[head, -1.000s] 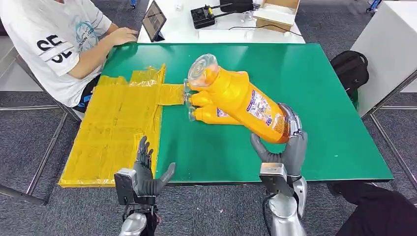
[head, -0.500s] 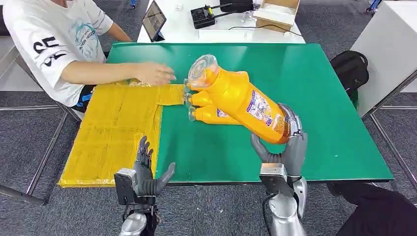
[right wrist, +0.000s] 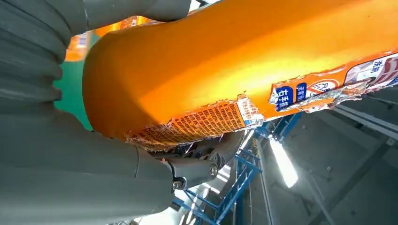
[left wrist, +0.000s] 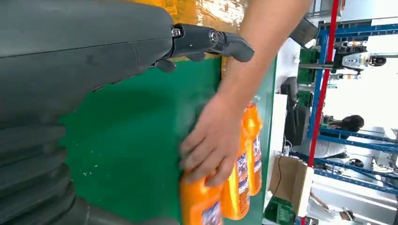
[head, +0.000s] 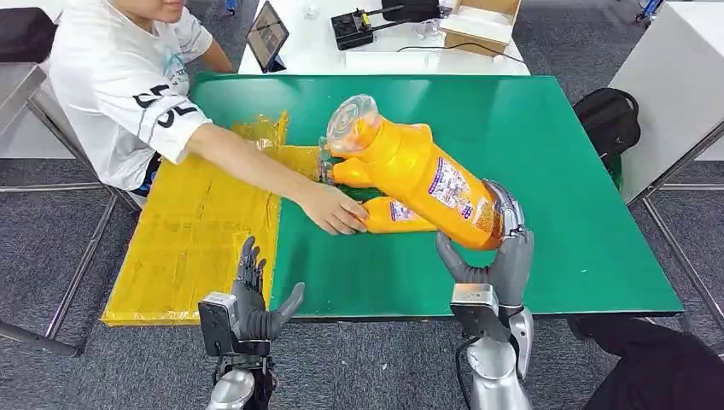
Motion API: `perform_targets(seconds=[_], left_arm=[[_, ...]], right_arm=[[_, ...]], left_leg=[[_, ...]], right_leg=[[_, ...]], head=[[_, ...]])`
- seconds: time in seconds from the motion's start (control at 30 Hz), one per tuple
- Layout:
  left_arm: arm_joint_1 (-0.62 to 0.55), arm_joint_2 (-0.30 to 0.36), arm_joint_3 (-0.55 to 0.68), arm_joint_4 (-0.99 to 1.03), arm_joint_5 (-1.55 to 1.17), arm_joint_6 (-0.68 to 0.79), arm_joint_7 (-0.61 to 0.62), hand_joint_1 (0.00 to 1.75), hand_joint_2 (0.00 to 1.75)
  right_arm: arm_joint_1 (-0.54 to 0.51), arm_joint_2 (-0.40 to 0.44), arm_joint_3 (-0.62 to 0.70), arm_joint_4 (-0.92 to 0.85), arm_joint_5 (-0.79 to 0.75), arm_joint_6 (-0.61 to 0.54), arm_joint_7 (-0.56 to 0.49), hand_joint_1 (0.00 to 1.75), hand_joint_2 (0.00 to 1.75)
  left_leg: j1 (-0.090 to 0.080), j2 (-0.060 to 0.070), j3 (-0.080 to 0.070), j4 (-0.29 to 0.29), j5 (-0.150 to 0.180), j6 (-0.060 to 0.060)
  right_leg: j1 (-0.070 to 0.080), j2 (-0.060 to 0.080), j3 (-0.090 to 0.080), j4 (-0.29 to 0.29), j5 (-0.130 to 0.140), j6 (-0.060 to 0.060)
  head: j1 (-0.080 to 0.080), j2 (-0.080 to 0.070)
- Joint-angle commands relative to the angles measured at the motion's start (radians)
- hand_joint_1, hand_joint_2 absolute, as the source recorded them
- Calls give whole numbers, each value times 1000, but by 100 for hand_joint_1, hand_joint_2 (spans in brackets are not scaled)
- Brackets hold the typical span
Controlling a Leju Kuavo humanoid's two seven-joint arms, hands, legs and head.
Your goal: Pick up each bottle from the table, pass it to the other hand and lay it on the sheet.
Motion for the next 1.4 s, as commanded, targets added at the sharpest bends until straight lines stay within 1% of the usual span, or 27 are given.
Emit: perform_targets(seconds=[0.03,0.07,0.13,0.17,0.2,0.23,0.27,0.3,0.33,0.37,0.4,0.43,0.47,0.53,0.57,0.63,0.67,0.73,0.77,0.83,0.87,1.03,1.07,1.1,1.17,1.27,1.4], left_arm=[[-24,-23,-15,30,4,0,3,0,175],[-24,-23,-15,30,4,0,3,0,175],[-24,-23,-15,30,4,0,3,0,175],[5,-18,-45,-85,112,-251,3,0,175],[10,-23,-83,-93,117,-318,3,0,175],[10,-23,-97,-102,120,-306,4,0,175],[12,-23,-125,-135,130,-273,28,0,175],[18,-23,-132,-145,132,-264,32,0,175],[19,-23,-127,-140,132,-263,33,0,175],[18,-23,-124,-135,132,-263,33,0,175],[16,-23,-116,-125,129,-273,30,0,175],[15,-23,-113,-122,128,-276,28,0,175],[15,-23,-112,-119,128,-278,26,0,175],[14,-23,-110,-117,128,-279,24,0,175],[14,-23,-110,-116,128,-279,23,0,175],[13,-23,-110,-116,128,-280,22,0,175],[13,-23,-110,-116,128,-279,22,0,175],[13,-23,-110,-116,128,-279,22,0,175],[13,-23,-110,-115,128,-279,22,0,175],[12,-23,-111,-115,128,-278,22,0,175],[12,-23,-111,-115,128,-278,22,0,175],[10,-23,-111,-112,127,-279,21,0,175],[9,-23,-112,-111,127,-279,21,0,175],[6,-23,-113,-107,127,-279,21,0,175],[4,-23,-114,-105,127,-279,21,0,175],[4,-23,-114,-105,127,-279,21,0,175],[4,-23,-114,-105,127,-279,21,0,175]], right_arm=[[-19,-3,-3,7,-5,-1,0,175,175],[-19,-3,-3,7,-5,-1,0,175,175],[-19,-3,-3,7,-5,-1,0,175,175],[45,24,76,165,161,237,172,175,175],[44,63,125,382,157,54,26,175,175],[20,63,147,498,127,-17,-27,175,175],[-4,63,206,624,60,-133,-97,175,175],[-32,63,228,709,23,-177,-126,175,175],[-54,61,232,735,11,-187,-126,175,175],[-59,55,229,735,7,-183,-126,175,175],[-59,55,213,721,10,-169,-126,175,175],[-55,55,208,708,15,-159,-125,175,175],[-52,55,199,695,24,-148,-121,175,175],[-48,57,191,682,34,-136,-116,175,175],[-46,58,188,678,38,-132,-114,175,175],[-42,63,175,672,51,-119,-112,175,175],[-42,63,175,672,53,-116,-112,175,175],[-42,63,176,674,56,-114,-111,175,175],[-42,63,175,676,58,-114,-111,175,175],[-43,63,173,676,60,-113,-111,175,175],[-43,63,173,676,60,-113,-111,175,175],[-43,63,173,669,63,-112,-111,175,175],[-43,63,174,669,64,-112,-111,175,175],[-45,63,182,672,65,-110,-110,175,175],[-45,63,187,673,66,-113,-109,175,175],[-45,63,187,673,66,-113,-109,175,175],[-45,63,187,673,66,-113,-109,175,175]], left_leg=[[0,0,2,0,-1,1],[0,0,5,0,-2,1],[0,0,2,0,-1,1],[0,0,5,0,-2,1],[0,0,3,0,-2,1],[2,4,6,-2,-2,0],[2,6,10,-3,-3,1],[2,4,7,-2,-2,0],[4,8,7,-2,-3,0],[3,11,11,-2,-4,0],[1,5,6,-2,-3,-1],[3,5,4,-1,-2,-1],[2,3,7,-2,-3,0],[2,3,3,-1,-2,0],[2,4,6,-1,-3,1],[2,3,3,-1,-2,0],[2,3,6,-1,-3,0],[1,2,3,-1,-2,0],[1,2,6,-1,-3,0],[1,3,3,-1,-2,0],[1,3,6,-1,-3,0],[1,3,3,0,-2,0],[0,3,6,0,-3,1],[1,3,3,0,-2,0],[1,3,6,0,-3,1],[1,2,2,-1,-1,0],[1,2,3,0,-2,0]], right_leg=[[0,-1,2,0,-1,-2],[1,-1,5,0,-2,-3],[1,-1,3,0,-1,-2],[1,-1,5,0,-2,-3],[0,-1,3,0,-2,-2],[3,3,6,-4,0,-2],[3,5,9,-5,-1,-4],[3,3,8,-4,0,-3],[4,6,7,-3,0,-3],[4,9,9,-3,-1,-4],[2,4,5,-2,-1,-3],[3,3,2,-1,0,-3],[3,2,6,-2,-2,-3],[2,2,3,0,-2,-2],[3,2,6,-1,-2,-3],[2,2,3,0,-2,-2],[2,2,6,-1,-3,-3],[1,1,3,0,-1,-2],[1,1,7,0,-3,-4],[1,2,3,0,-1,-2],[1,1,6,0,-3,-4],[1,1,3,0,-2,-2],[1,1,6,0,-3,-3],[1,1,3,0,-2,-2],[1,1,6,0,-3,-3],[1,1,2,0,-1,-2],[1,1,3,0,-2,-3]], head=[[0,0],[0,0],[0,0],[0,0],[0,0],[0,0],[0,0],[1,0],[0,0],[-1,0],[0,0],[0,0],[-1,0],[1,0],[0,0],[0,0],[0,0],[0,0],[0,0],[0,0],[0,0],[0,0],[0,0],[0,0],[0,0],[0,0],[0,0]])
